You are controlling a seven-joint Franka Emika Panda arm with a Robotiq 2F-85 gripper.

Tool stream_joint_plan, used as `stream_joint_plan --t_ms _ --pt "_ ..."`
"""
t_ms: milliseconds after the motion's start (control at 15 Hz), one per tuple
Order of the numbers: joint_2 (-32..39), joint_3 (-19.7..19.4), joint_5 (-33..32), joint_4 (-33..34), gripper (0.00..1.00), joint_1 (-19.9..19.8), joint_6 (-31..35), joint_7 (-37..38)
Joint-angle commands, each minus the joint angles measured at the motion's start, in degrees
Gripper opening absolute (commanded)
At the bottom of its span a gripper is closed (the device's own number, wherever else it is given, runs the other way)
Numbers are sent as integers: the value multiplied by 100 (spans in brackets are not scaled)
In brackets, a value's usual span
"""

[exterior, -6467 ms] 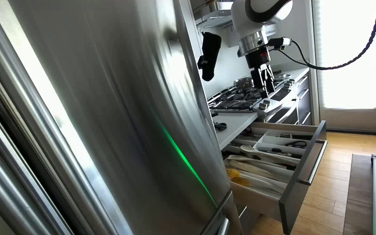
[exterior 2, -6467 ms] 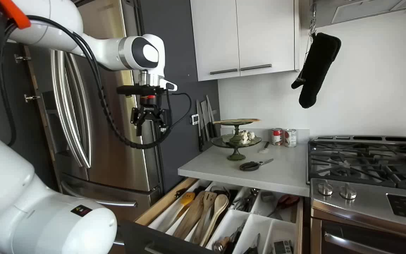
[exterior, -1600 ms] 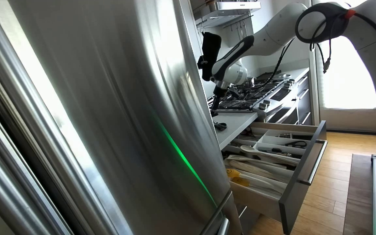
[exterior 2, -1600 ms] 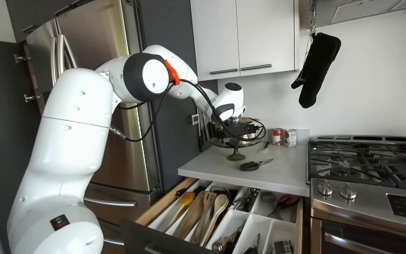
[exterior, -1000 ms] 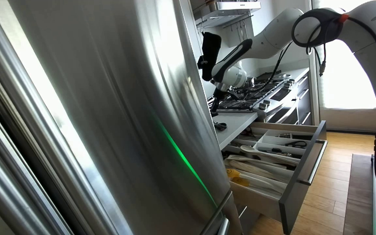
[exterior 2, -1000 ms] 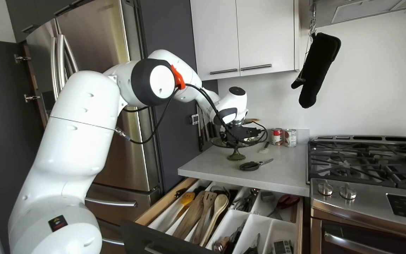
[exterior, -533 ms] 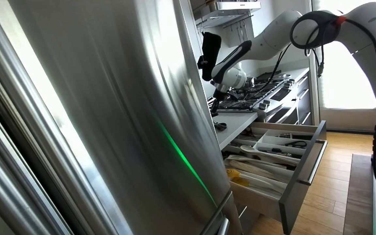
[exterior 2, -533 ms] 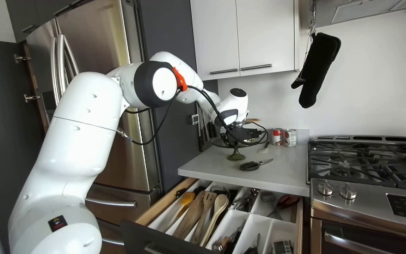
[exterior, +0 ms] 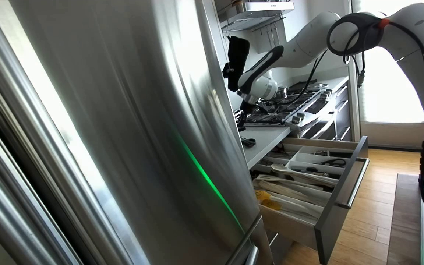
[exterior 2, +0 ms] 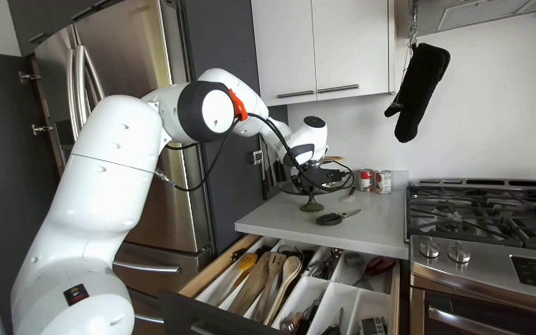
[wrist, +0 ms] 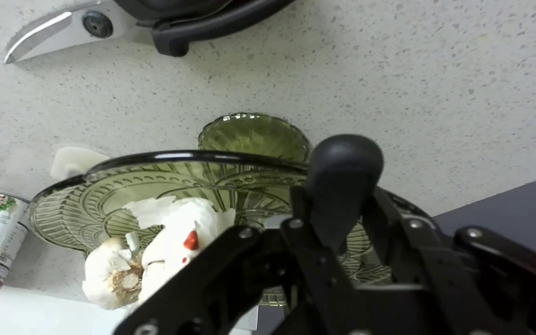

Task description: Put the straight spatula in the open drawer

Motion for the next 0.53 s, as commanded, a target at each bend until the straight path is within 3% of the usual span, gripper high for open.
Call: stream_joint_plan --t_ms 0,467 --pt "-47 137 150 36 9 -139 -130 -250" --pt "-486 337 1013 -307 9 -362 -382 -1111"
